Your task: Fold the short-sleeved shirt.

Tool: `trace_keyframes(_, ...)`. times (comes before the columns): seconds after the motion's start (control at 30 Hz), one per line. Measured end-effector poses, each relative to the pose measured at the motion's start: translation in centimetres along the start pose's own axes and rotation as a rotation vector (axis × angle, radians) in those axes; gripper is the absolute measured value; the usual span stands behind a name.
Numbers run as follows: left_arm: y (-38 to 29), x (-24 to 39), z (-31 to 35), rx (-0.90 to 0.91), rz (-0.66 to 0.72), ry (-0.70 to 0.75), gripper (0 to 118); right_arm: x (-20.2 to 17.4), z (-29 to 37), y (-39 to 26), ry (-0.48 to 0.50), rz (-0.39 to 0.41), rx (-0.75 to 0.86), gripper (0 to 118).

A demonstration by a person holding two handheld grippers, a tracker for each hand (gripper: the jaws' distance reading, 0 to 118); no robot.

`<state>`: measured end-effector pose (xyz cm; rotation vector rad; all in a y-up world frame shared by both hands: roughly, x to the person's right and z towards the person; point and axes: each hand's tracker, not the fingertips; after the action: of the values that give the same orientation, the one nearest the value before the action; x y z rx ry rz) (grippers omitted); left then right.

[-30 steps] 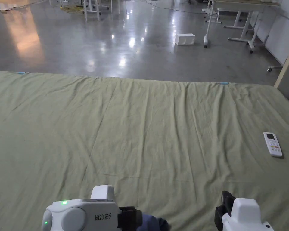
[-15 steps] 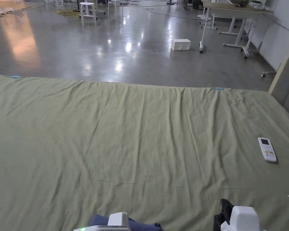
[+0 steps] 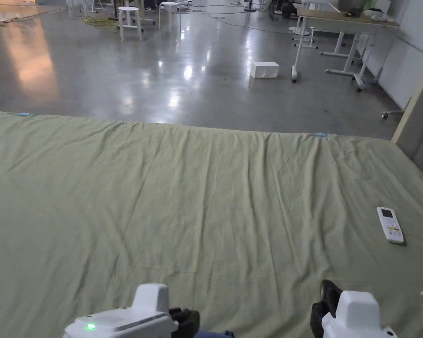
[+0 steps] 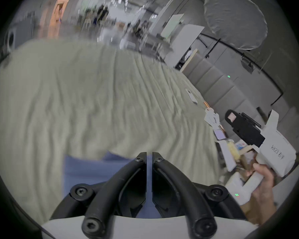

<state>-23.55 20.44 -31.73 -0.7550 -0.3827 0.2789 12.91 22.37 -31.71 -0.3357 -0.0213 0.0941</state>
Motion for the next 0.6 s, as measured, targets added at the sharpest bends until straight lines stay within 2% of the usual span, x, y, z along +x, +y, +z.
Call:
trace_keyframes(0.17,1.9,0.3,3.9,0.262,-0.123,0.194,5,-0.4,0.1,2.5,-0.026,-0.018,0.081,0)
trace_keyframes(0.23,2.0,0.8,5.3,0.382,-0.218,0.323,5,-0.6,0.3,3.6,-0.038,-0.017,0.119,0)
trace_keyframes(0.3,2.1,0.8,6.2,0.472,-0.251,0.416,5,-0.8,0.4,4.4,-0.042,-0.017,0.149,0)
trace_keyframes(0.43,1.7,0.3,7.6,0.623,-0.244,0.494,5,-1.4,0.8,5.8,-0.063,0.024,0.237,0)
trace_keyframes(0.6,1.7,-0.6,8.7,0.667,-0.238,0.529,5,-1.7,1.0,6.9,-0.063,0.017,0.269,0)
